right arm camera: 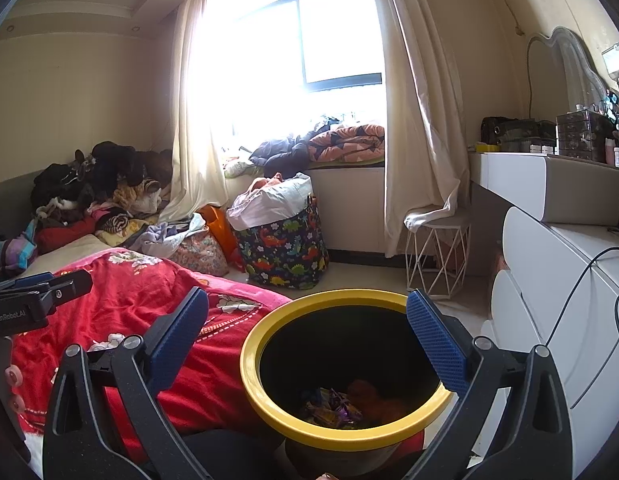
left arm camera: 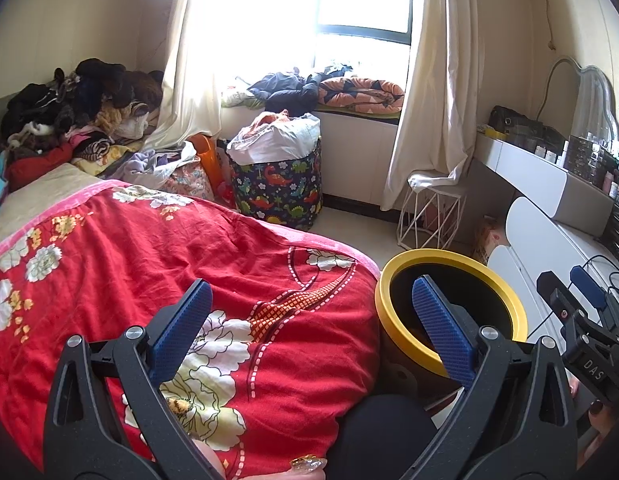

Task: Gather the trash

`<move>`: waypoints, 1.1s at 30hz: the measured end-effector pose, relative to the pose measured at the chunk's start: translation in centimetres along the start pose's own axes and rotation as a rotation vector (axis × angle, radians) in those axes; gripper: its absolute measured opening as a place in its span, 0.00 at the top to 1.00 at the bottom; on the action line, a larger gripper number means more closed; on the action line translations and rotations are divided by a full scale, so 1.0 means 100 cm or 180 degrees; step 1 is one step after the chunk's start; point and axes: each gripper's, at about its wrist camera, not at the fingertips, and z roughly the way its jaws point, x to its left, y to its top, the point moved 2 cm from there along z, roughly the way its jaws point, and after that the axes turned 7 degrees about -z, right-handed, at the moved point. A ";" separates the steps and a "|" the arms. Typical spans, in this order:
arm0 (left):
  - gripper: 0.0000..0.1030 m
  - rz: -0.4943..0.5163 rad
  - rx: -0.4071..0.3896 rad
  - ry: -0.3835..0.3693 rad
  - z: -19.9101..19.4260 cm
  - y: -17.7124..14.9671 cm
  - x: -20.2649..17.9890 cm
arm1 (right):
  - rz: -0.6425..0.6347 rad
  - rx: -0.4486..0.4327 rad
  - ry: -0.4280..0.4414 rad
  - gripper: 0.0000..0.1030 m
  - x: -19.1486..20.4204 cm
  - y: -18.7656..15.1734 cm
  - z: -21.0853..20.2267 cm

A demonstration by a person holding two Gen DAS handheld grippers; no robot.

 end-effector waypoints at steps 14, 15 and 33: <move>0.11 0.0000 0.0000 0.0001 0.000 0.000 0.000 | 0.0001 -0.0008 -0.0008 0.06 -0.003 0.000 0.000; 0.11 0.0001 0.0002 0.0007 0.000 0.000 0.000 | 0.0002 -0.0010 -0.0013 0.06 -0.004 0.000 0.000; 0.11 0.0000 0.0000 0.0008 -0.001 -0.001 -0.003 | 0.0028 -0.0015 -0.0039 0.06 -0.014 0.002 -0.001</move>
